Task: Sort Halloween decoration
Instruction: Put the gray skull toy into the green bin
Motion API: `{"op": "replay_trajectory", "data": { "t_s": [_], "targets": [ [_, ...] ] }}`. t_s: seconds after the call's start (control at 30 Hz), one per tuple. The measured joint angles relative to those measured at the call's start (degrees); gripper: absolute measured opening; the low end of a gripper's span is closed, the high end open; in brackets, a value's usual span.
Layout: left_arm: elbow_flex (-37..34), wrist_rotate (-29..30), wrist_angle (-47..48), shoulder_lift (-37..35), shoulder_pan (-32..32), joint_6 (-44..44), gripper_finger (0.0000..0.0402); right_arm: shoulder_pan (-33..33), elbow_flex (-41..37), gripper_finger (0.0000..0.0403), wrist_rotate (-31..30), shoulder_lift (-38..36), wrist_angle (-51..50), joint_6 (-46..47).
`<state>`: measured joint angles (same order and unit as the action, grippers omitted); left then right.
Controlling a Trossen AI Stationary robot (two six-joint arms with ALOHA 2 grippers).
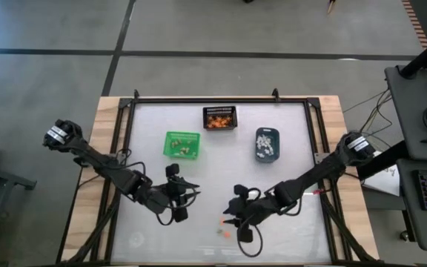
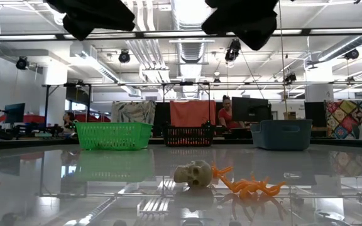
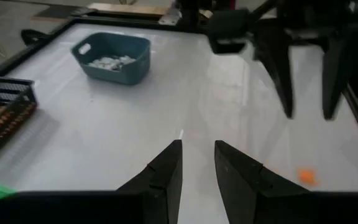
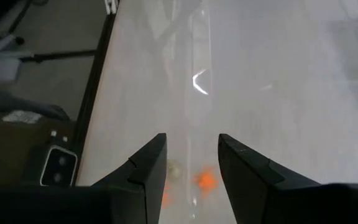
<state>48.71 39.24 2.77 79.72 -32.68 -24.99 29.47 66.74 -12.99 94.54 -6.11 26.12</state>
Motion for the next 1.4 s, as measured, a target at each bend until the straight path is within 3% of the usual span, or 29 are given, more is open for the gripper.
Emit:
{"op": "replay_trajectory", "data": {
  "t_s": [0.17,0.53,0.8,1.4],
  "targets": [
    [0.0,3.2,0.1,0.0,-1.9,-1.5,0.0077,1.1,4.9,0.0134,0.0,4.2,-5.1,0.0],
    [0.0,3.9,0.1,0.0,-5.5,-5.4,0.0077,2.2,15.5,0.0134,0.0,13.8,-15.9,-0.3],
    [0.0,3.9,0.1,0.1,-7.4,-6.5,0.0077,2.7,20.8,0.0145,0.0,19.4,-17.4,-4.9],
    [-0.1,3.9,0.3,0.1,-7.6,-7.1,0.0077,2.9,21.3,0.0155,-0.5,21.8,-17.6,-8.7]
  ]
}}
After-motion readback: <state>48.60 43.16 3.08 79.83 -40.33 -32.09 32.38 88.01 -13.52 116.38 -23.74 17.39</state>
